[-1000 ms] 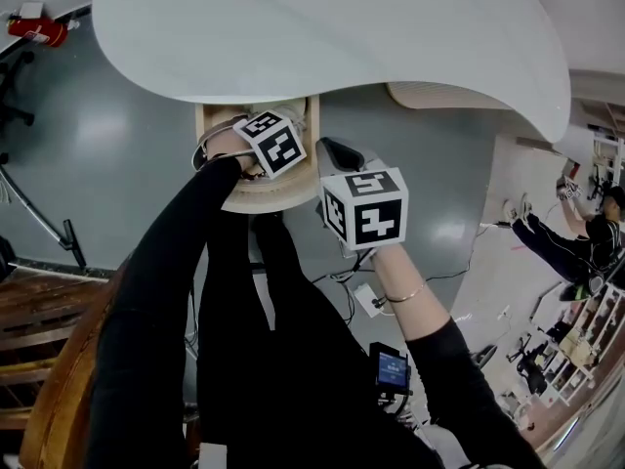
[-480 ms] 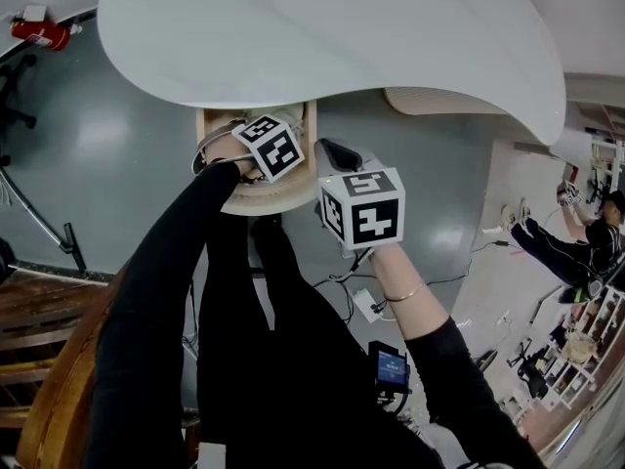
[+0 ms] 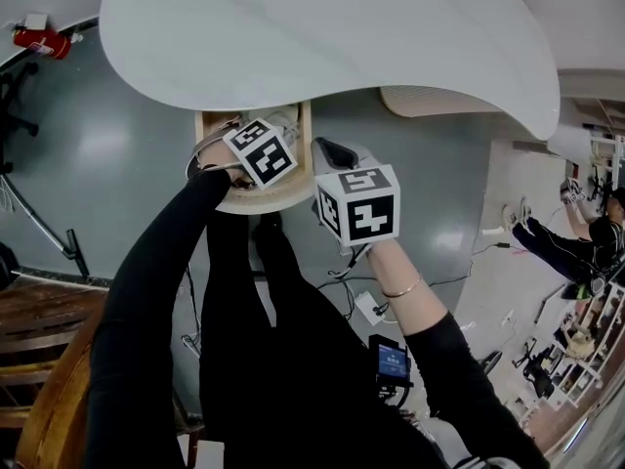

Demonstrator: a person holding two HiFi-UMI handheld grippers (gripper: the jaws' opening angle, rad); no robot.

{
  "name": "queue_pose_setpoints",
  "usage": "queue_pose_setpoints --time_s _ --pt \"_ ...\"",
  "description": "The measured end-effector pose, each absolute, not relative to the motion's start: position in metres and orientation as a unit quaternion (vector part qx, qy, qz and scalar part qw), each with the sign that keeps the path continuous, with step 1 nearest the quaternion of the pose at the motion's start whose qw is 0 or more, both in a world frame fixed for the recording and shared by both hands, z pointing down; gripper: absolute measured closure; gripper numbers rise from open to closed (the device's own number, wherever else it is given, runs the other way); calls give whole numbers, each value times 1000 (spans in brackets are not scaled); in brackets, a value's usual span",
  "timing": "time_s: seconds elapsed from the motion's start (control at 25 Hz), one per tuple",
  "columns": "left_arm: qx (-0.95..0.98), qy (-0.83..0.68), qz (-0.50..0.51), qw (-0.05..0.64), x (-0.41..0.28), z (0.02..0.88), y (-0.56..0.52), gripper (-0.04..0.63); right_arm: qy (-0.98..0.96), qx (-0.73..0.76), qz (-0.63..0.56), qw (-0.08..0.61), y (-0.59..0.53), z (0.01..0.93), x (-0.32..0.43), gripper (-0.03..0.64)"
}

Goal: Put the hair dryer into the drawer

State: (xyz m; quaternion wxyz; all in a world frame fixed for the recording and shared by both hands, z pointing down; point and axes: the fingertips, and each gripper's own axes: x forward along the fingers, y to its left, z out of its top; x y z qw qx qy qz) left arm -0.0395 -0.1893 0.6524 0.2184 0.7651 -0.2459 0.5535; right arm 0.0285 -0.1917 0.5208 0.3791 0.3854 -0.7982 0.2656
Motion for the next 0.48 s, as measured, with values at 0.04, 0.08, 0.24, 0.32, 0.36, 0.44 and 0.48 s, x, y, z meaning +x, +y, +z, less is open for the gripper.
queue_pose_setpoints --time_s 0.04,0.08,0.24,0.32,0.36,0.44,0.48 --pt "769 -248 546 222 -38 648 -189 403 -799 386 264 378 -192 520 28 615" --pt "773 -250 538 224 -37 644 -190 403 -800 386 263 377 -192 518 28 615" --pt "785 -259 513 232 -36 630 -189 405 -803 386 259 373 -193 513 25 615" --pt "789 -264 501 237 -36 624 -186 405 -805 385 257 372 -192 510 24 615" --pt "791 -269 495 239 -36 620 -186 407 -806 384 255 372 -192 509 24 615" --pt "794 -282 483 239 -36 612 -188 416 -808 384 252 369 -192 506 25 615" --pt "795 -289 477 239 -37 608 -189 430 -809 384 250 369 -191 505 25 615"
